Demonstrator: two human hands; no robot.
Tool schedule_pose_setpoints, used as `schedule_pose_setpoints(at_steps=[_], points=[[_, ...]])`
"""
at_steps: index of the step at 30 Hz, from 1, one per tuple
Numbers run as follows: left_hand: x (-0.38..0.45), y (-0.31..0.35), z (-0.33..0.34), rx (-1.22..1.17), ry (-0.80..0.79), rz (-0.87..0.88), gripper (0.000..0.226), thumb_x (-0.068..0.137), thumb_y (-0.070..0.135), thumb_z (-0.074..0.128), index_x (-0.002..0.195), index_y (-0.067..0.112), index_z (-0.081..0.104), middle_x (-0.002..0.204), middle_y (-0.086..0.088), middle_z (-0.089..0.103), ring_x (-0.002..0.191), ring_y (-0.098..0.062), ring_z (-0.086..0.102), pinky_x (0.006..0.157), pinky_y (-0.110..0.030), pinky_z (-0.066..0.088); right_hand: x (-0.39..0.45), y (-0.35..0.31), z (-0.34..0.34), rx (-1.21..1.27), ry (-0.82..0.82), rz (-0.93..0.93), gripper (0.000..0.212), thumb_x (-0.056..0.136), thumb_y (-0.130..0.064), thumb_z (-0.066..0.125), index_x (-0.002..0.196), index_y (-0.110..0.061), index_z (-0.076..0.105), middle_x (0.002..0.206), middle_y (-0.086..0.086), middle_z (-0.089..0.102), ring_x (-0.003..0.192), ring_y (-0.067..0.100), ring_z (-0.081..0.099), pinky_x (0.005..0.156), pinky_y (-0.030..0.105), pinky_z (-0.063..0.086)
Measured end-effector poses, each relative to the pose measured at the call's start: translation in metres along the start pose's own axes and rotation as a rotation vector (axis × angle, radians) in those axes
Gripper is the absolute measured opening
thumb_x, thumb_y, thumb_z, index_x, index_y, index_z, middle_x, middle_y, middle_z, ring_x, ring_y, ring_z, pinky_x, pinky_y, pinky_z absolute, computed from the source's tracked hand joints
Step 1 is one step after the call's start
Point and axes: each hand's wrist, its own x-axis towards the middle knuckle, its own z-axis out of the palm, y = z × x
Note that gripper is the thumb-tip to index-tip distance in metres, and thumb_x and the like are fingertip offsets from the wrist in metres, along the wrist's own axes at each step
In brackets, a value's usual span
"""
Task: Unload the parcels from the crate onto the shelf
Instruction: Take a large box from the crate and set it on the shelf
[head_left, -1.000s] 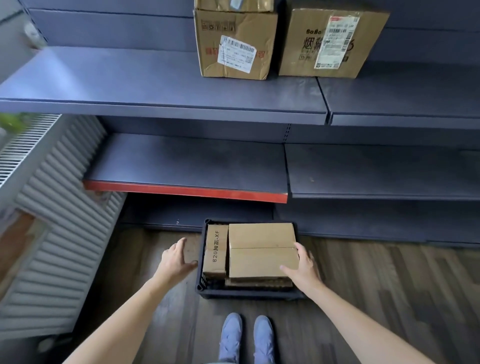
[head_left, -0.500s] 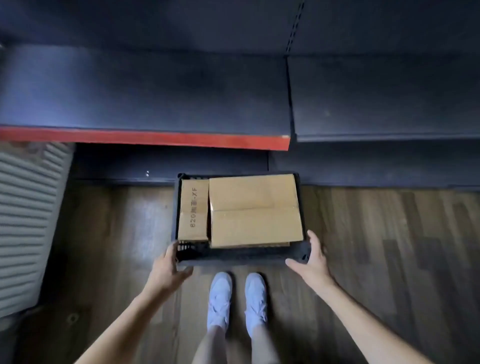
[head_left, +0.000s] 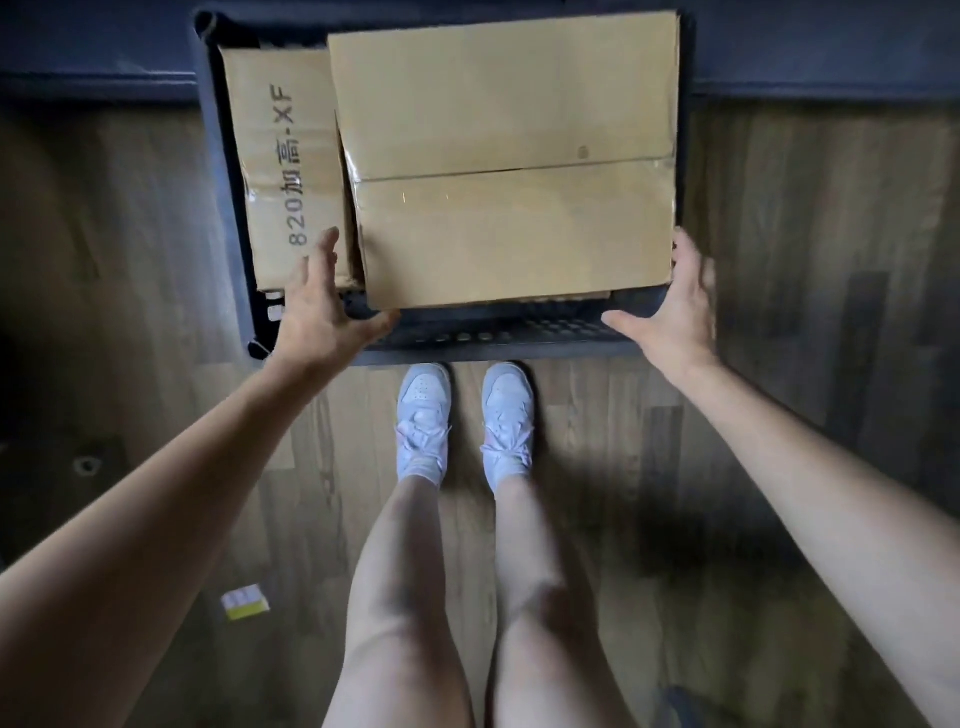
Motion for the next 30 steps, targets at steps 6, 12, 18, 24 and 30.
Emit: schedule_pose_setpoints(at_steps=[6, 12, 18, 24, 30], points=[[0.012, -0.004, 0.022, -0.042, -0.012, -0.032, 0.106, 0.070, 0.017, 0.081, 0.148, 0.012, 0.010, 0.140, -0.015, 0.037, 0.128, -0.029, 0.039, 0.111, -0.041, 0.032, 0.021, 0.009, 0.012, 0.023, 0.084, 0.020, 0.112, 0.057, -0.022, 0.087, 0.146, -0.015, 0.018, 0.138, 0.016, 0.031, 0.130, 0.028, 0.034, 0.109, 0.037, 0.030], [0.023, 0.002, 0.031, 0.026, 0.006, 0.027, 0.099, 0.065, 0.017, 0.083, 0.143, 0.000, 0.023, 0.131, -0.021, 0.041, 0.122, -0.036, 0.039, 0.106, -0.047, 0.032, 0.032, 0.010, 0.025, 0.022, 0.065, 0.093, 0.115, 0.057, -0.026, 0.087, 0.146, -0.014, 0.015, 0.146, 0.014, 0.026, 0.134, 0.027, 0.027, 0.107, 0.033, 0.026], [0.022, 0.006, 0.038, 0.026, 0.052, 0.029, 0.099, 0.064, 0.010, 0.082, 0.141, -0.005, 0.023, 0.130, -0.026, 0.042, 0.117, -0.038, 0.040, 0.102, -0.042, 0.032, 0.030, 0.007, 0.026, 0.041, 0.086, 0.084, 0.111, 0.053, -0.022, 0.088, 0.142, -0.007, 0.022, 0.141, 0.015, 0.031, 0.131, 0.027, 0.030, 0.105, 0.030, 0.027], [0.021, 0.004, 0.028, -0.018, 0.041, -0.008, 0.102, 0.064, 0.004, 0.080, 0.145, 0.001, 0.019, 0.134, -0.024, 0.038, 0.122, -0.037, 0.037, 0.105, -0.042, 0.030, 0.010, 0.004, 0.035, 0.143, 0.094, 0.110, 0.107, 0.053, -0.015, 0.088, 0.139, -0.006, 0.025, 0.136, 0.016, 0.033, 0.127, 0.027, 0.033, 0.092, 0.015, 0.023], [0.016, 0.004, 0.015, -0.036, 0.002, -0.024, 0.099, 0.063, 0.000, 0.079, 0.144, 0.002, 0.022, 0.134, -0.023, 0.036, 0.125, -0.036, 0.036, 0.107, -0.044, 0.031, -0.005, -0.003, 0.035, 0.179, 0.095, 0.141, 0.106, 0.054, -0.013, 0.088, 0.139, -0.007, 0.026, 0.135, 0.017, 0.033, 0.126, 0.029, 0.033, 0.102, 0.030, 0.028]])
